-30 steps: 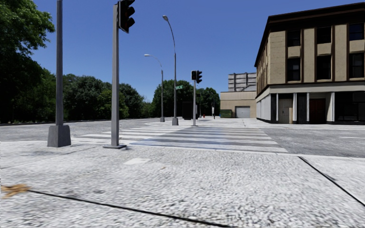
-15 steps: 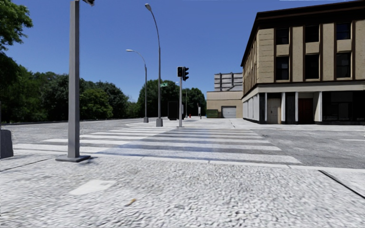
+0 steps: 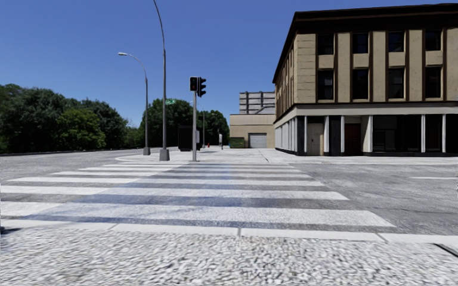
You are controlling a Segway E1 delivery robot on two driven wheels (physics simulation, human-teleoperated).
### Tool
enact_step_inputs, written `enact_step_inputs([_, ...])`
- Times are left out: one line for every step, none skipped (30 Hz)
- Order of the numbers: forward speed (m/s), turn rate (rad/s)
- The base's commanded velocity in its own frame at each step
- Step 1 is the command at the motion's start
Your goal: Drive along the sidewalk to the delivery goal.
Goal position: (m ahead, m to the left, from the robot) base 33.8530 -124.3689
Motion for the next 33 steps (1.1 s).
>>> enact_step_inputs([2.00, -0.39])
enact_step_inputs([2.00, -0.39])
enact_step_inputs([2.00, -0.39])
enact_step_inputs([2.00, -0.39])
enact_step_inputs([2.00, -0.39])
enact_step_inputs([2.00, -0.39])
enact_step_inputs([2.00, -0.39])
enact_step_inputs([2.00, -0.39])
enact_step_inputs([2.00, -0.39])
enact_step_inputs([2.00, -0.39])
enact_step_inputs([2.00, -0.39])
enact_step_inputs([2.00, -0.39])
enact_step_inputs([2.00, -0.17])
enact_step_inputs([2.00, -0.17])
enact_step_inputs([2.00, 0.00])
enact_step_inputs([2.00, 0.00])
enact_step_inputs([2.00, 0.00])
enact_step_inputs([2.00, 0.00])
enact_step_inputs([2.00, 0.00])
enact_step_inputs([2.00, 0.00])
enact_step_inputs([1.88, 0.00])
enact_step_inputs([1.70, 0.00])
enact_step_inputs([1.53, 0.00])
enact_step_inputs([1.53, 0.00])
enact_step_inputs([1.36, 0.00])
enact_step_inputs([1.21, 0.00])
enact_step_inputs([1.08, 0.00])
enact_step_inputs([1.04, 0.00])
enact_step_inputs([1.04, 0.00])
enact_step_inputs([1.04, 0.00])
enact_step_inputs([1.03, 0.00])
enact_step_inputs([1.03, 0.00])
enact_step_inputs([1.03, 0.00])
